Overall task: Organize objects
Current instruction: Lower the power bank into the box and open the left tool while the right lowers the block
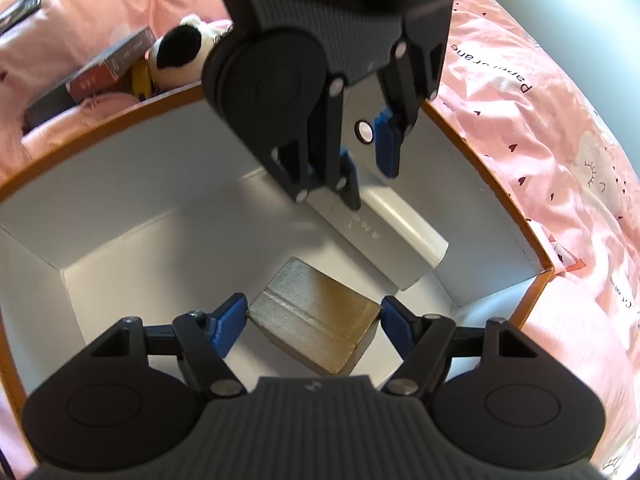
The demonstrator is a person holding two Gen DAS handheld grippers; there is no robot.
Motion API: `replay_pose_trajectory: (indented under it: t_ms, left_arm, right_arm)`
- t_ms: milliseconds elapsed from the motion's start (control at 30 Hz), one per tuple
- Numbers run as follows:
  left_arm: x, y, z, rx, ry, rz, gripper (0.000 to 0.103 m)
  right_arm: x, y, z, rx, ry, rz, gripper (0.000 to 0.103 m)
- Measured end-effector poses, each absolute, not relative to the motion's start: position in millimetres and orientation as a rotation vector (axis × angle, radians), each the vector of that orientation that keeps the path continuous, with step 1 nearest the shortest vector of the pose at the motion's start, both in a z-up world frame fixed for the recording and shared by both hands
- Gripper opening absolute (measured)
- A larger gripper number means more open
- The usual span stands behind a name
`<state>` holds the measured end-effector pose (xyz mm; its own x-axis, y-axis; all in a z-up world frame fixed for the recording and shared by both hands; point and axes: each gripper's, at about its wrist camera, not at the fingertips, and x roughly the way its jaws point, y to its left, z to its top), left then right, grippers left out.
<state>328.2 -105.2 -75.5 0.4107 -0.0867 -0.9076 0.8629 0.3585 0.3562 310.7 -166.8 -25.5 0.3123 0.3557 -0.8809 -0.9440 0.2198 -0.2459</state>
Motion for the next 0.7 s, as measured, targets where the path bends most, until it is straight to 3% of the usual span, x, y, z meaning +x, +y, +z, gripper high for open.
replay_pose_trajectory:
  t_ms: [300, 433, 700]
  left_arm:
    - [328.4, -101.4, -79.7, 1.058, 0.957, -0.667, 0.030]
    - [328.8, -100.2, -83.1, 1.108, 0.968, -0.627, 0.020]
    - [325.1, -93.0, -78.4, 1.051, 0.966, -0.633, 0.020]
  right_arm:
    - [307.8, -167.1, -30.1, -1.037, 0.738, 1.107, 0.074]
    - [301.9, -169.4, -30.9, -1.146, 0.670, 1.163, 0.074]
    - [311.8, -169.8, -35.6, -1.293, 0.681, 1.108, 0.074]
